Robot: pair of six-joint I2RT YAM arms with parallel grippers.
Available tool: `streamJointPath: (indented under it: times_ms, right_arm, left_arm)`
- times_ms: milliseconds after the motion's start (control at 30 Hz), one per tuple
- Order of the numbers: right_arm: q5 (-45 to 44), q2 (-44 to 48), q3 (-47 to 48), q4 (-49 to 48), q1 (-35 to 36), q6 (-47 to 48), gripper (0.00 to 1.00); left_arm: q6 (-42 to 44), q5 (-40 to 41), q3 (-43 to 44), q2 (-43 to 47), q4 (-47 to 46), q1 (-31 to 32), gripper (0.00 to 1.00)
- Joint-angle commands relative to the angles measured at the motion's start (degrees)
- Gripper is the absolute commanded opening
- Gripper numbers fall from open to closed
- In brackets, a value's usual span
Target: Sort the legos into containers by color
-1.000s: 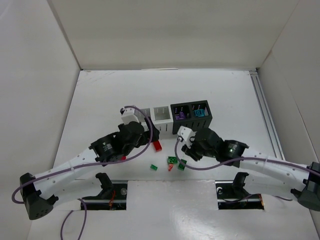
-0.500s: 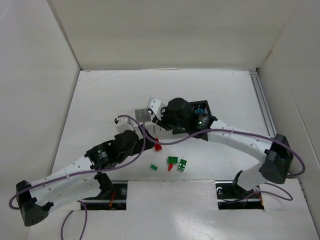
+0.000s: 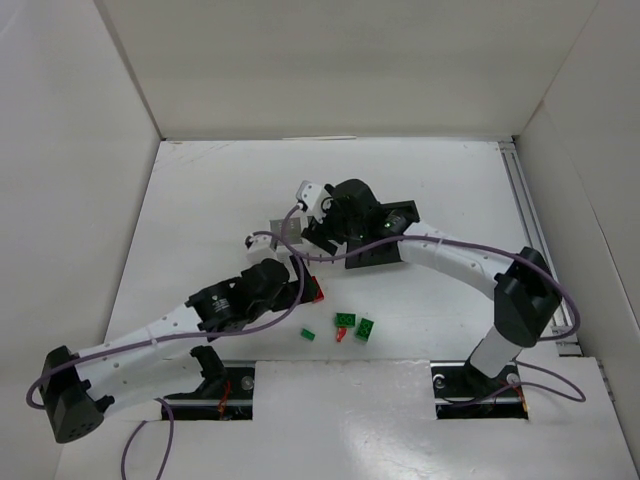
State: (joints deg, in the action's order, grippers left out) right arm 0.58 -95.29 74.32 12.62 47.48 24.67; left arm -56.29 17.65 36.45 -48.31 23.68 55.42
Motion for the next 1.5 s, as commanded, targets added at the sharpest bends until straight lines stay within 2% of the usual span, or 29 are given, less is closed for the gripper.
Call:
streamJointPath:
  times_ms: [0, 100, 233, 367, 533, 800, 900, 967, 1000, 1100, 1133, 1233, 1300, 1400, 1467]
  right_arm:
    - [1.54, 4.13, 0.65, -2.16, 0.50, 0.21, 0.85]
    - [0.31, 9.84, -2.16, -2.16, -0.02, -0.58, 0.89]
    - [0.30, 19.68, -8.22, -2.69, -2.48, -1.11, 0.94]
    - [0.83, 30.14, -16.21, -1.21, -7.56, -1.64, 1.00]
    - [0.30, 41.73, -25.35, 4.51, -13.37, -2.69, 1.00]
    - [-1.28, 51.69, -29.50, 11.11, -19.88, -2.69, 1.00]
    - [-1.28, 53.10, -30.12, 12.34, -20.41, -2.69, 1.00]
    - [-1.89, 53.71, -30.64, 12.95, -20.41, -2.17, 1.00]
    - [-1.90, 53.71, -30.64, 12.95, -20.41, -2.17, 1.00]
    - [-2.42, 53.71, -31.26, 12.95, -20.41, -2.17, 1.00]
    - [-2.42, 53.71, -31.26, 12.95, -20.41, -2.17, 1.00]
    - [-2.95, 53.19, -31.26, 12.95, -20.94, -2.17, 1.00]
    - [-2.95, 53.19, -31.26, 12.95, -20.94, -2.17, 1.00]
    - [-2.95, 53.19, -31.79, 12.95, -20.94, -2.17, 1.00]
    - [-2.95, 53.71, -31.79, 12.95, -20.94, -2.17, 1.00]
  left_arm:
    - [6.43, -4.01, 0.82, -1.95, -7.15, 0.04, 0.99]
    - [10.14, -8.49, 0.82, -5.54, -11.19, 0.56, 0.96]
    - [13.13, -9.12, 2.66, -11.44, -12.78, 3.37, 0.94]
    - [14.37, -3.60, 6.61, -19.25, -12.79, 11.36, 0.93]
    - [14.37, -1.48, 13.90, -30.15, -10.06, 12.08, 0.94]
    - [12.18, 0.36, 19.62, -43.42, -5.59, 12.70, 0.83]
    - [10.68, 0.37, 21.38, -46.24, -4.00, 12.70, 0.76]
    - [9.98, 0.37, 21.39, -47.13, -3.99, 12.70, 0.74]
    - [9.97, -0.33, 21.39, -47.13, -3.99, 12.70, 0.67]
    - [8.39, -2.17, 19.55, -47.13, -3.99, 12.70, 0.59]
    - [7.52, -2.70, 19.02, -47.13, -3.99, 12.70, 0.52]
    - [6.72, -4.81, 17.61, -45.82, -4.78, 13.31, 0.42]
    - [6.11, -6.13, 17.61, -45.03, -5.31, 13.31, 0.31]
    - [6.11, -5.35, 18.22, -41.96, -5.31, 13.31, 0.25]
    - [6.11, -4.12, 19.96, -40.29, -4.70, 13.31, 0.25]
